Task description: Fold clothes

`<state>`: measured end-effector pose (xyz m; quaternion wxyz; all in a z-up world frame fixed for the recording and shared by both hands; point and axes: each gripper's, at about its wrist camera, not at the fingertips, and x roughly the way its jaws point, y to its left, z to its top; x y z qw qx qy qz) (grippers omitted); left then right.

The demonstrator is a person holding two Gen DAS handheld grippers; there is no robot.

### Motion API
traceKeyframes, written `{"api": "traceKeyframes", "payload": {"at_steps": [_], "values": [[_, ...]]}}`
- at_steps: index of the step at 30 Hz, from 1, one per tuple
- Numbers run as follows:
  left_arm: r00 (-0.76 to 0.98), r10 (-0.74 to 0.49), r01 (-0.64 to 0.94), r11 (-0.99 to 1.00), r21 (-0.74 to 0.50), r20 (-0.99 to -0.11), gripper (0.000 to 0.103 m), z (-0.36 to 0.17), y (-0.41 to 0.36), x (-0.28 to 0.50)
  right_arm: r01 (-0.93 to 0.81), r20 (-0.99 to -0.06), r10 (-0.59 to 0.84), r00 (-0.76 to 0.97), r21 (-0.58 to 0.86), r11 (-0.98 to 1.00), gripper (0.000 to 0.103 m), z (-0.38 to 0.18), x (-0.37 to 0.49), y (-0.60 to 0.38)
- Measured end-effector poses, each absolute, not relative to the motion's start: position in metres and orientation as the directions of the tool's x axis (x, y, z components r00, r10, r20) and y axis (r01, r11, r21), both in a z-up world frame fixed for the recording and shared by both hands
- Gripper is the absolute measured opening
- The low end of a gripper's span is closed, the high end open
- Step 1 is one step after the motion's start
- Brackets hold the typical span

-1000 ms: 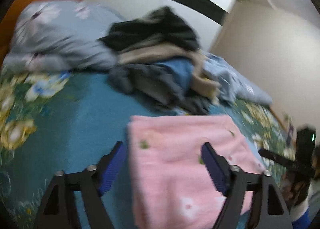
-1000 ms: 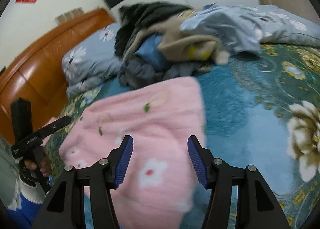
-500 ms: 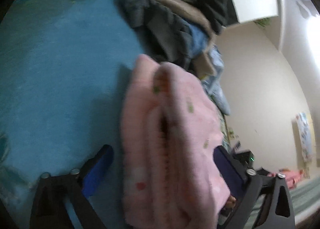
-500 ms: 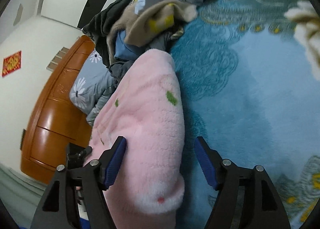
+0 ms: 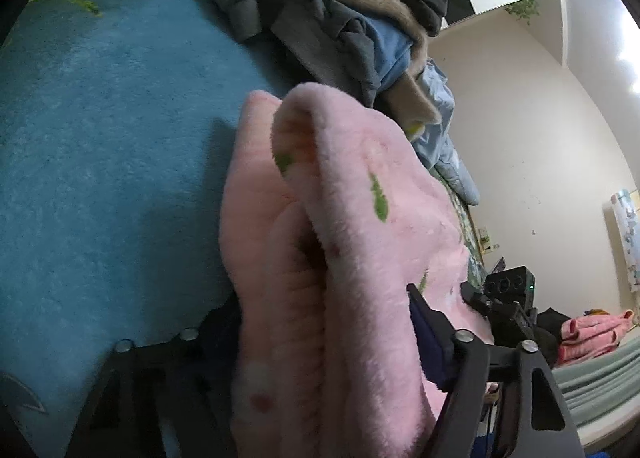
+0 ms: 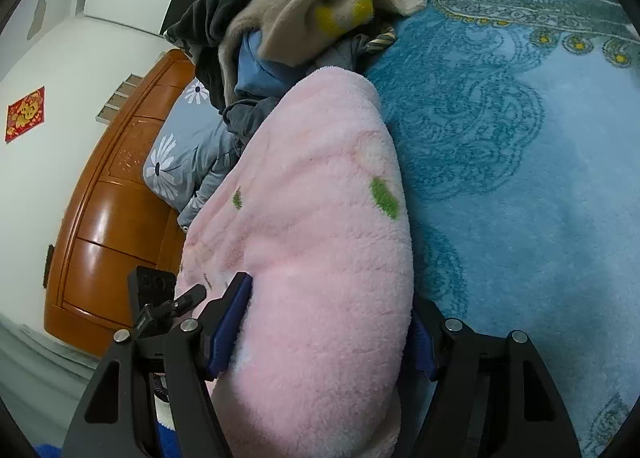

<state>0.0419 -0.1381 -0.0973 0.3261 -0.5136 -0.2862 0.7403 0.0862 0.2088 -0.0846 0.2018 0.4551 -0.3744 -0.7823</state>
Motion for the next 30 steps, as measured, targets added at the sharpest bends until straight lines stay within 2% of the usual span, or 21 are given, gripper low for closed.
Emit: {"api": "traceKeyframes", "payload": {"at_steps": [3,8,11,20,25,30], "values": [[-0.262,0.781,-0.197,-0.618,-0.761,-0.566,0.062,-0.099,-0.137,0.042,-0.024,-0.577,-0.645,-0.500,0.755,-0.656,0.069,-0.083,0.086,0.205],[-0.278,0.792,-0.195,-0.600,-0.776,-0.543,0.051,-0.097,-0.140,0.046,-0.024,-0.596,-0.626,-0.502,0.734,-0.679,0.048,-0.076,0.089,0.202],[-0.290,0.797,-0.229,-0.596,-0.770,-0.530,0.047,-0.087,-0.141,0.051,-0.008,-0.608,-0.610,-0.508,0.712,-0.702,0.042,-0.066,0.091,0.198],[-0.306,0.823,-0.285,-0.559,-0.779,-0.478,0.044,-0.040,-0.186,0.039,0.088,-0.602,-0.622,-0.501,0.680,-0.728,0.039,-0.010,0.080,0.162],[-0.356,0.764,-0.293,-0.638,-0.711,-0.538,0.044,0.006,-0.262,0.025,0.163,-0.582,-0.680,-0.446,0.694,-0.701,0.039,0.006,0.050,0.104],[-0.431,0.668,-0.216,-0.729,-0.650,-0.607,0.044,0.027,-0.357,0.022,0.231,-0.583,-0.740,-0.336,0.711,-0.664,0.039,-0.005,0.018,0.011]]}}
